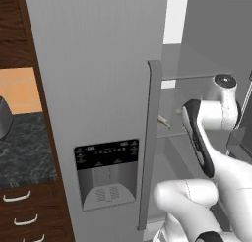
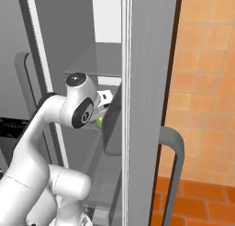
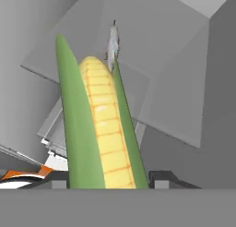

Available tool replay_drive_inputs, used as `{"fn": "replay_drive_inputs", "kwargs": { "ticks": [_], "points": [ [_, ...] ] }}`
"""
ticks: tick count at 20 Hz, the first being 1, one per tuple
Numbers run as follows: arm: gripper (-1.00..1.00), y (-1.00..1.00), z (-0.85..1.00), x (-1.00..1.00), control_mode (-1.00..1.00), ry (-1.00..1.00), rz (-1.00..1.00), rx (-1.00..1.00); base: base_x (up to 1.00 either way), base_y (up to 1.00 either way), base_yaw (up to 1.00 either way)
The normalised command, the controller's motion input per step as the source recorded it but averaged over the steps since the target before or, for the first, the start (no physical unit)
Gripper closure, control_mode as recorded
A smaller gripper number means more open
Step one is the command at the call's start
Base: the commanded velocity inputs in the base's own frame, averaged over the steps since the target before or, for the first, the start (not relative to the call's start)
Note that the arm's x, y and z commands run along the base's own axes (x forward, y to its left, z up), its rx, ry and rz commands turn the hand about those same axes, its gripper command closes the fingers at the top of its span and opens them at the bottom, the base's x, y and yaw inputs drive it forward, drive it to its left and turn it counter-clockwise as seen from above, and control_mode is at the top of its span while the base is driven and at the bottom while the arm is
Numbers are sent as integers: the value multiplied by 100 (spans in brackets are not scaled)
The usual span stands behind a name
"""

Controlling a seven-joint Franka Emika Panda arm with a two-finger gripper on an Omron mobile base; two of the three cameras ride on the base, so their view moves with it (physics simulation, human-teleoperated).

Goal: Place one corn and one fish in each tupperware on the nearby counter, to pack two identical lunches.

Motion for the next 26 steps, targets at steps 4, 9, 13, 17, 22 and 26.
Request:
{"fn": "replay_drive_inputs", "kwargs": {
  "ticks": [4,9,13,17,22,26],
  "points": [
    [100,9,49,-72,-100,-1,-11,20,0,0,0],
    [100,29,34,-55,-100,-2,-30,19,0,0,0],
    [100,17,36,-32,-100,-4,-34,9,0,0,0],
    [100,5,56,-64,-100,0,-12,1,0,0,0],
    [100,6,54,-64,-100,-1,-8,1,0,0,0],
    [100,0,63,-69,-100,-4,-1,4,0,0,0]
  ]
}}
